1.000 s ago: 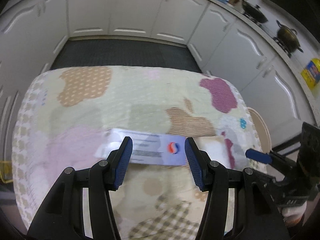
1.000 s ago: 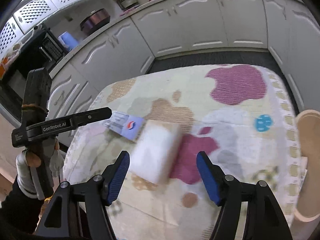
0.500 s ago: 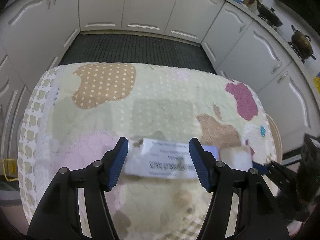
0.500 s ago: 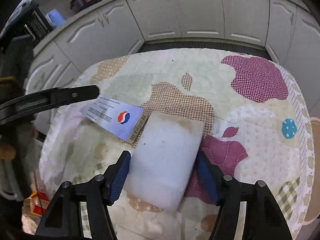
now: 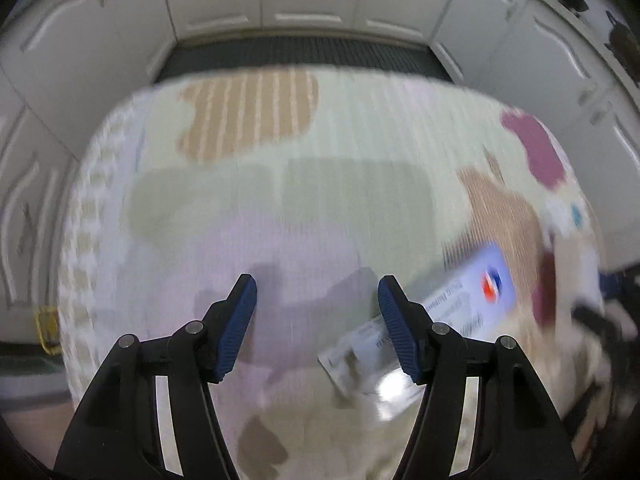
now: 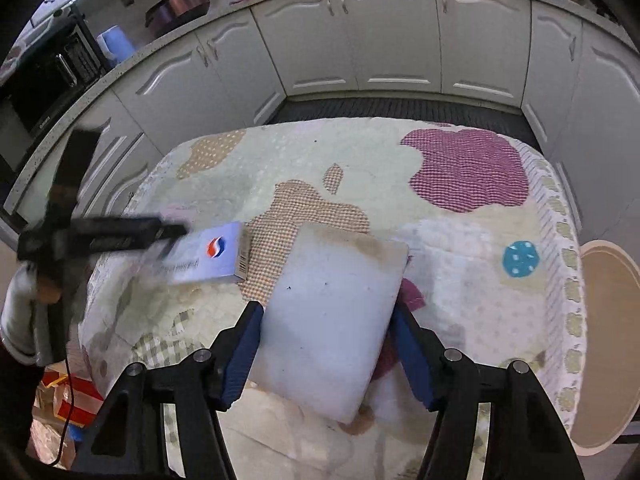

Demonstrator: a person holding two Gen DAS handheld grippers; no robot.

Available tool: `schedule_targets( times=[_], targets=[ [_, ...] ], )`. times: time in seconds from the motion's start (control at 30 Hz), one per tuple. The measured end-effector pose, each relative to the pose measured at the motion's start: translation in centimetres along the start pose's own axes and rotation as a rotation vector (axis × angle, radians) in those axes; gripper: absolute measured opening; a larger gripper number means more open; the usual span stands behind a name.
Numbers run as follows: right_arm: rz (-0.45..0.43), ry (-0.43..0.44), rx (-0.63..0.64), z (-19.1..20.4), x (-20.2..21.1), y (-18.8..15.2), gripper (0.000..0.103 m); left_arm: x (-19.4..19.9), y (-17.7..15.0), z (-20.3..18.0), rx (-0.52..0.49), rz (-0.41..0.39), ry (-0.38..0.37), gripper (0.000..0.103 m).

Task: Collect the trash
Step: 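Grasp the white-and-blue medicine box with the left tool while the right tool grasps the white sponge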

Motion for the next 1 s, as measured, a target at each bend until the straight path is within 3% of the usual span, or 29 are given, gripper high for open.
schedule_targets(
  times=[0.17,0.4,0.6,0.83,0.9,1.0],
  targets=[
    [-0.002,-0.003,-0.006,-0.2,0.4,-0.1,0.063,2.8,-4.2,-1.6,-0.001,0.030,-0.136,0.062],
    [0.014,-0.011,0.014,1.0,-0.3,0.0,0.063,5.5,-3.8,-4.9,-0.011,-0.045,-0.270,0.065],
    [0.019,-0.038,-0.015,0.4,-0.9,0.1,0.065,3.4,-4.1,-7.9,-0.138,-0.047,-0.184,0.066],
    [0.030,-0.017,0.001,0.7,-1.3,-0.6,0.062,0.9,-4.2,-9.0,-0.183,-0.039,-0.110,0.064],
    [0.017,-0.013,0.024,1.0,-0.8,-0.8,0.061,0.7,-4.2,-9.0,-0.164,-0.032,-0.115,0.050],
    [-0.015,-0.005,0.058,1.3,0.6,-0.9,0.061,1.3,-4.1,-9.0,-0.138,-0.049,-0.128,0.049]
  ],
)
Point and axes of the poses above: each gripper's, at about its wrist camera, not at the fingertips, and x roughly against the way its jaws point, z to its left, y to its top, the point moved 9 cm from there along -x, roughly the way its jaws point, and after that the axes turned 6 degrees about -z, right-handed, at the moved point
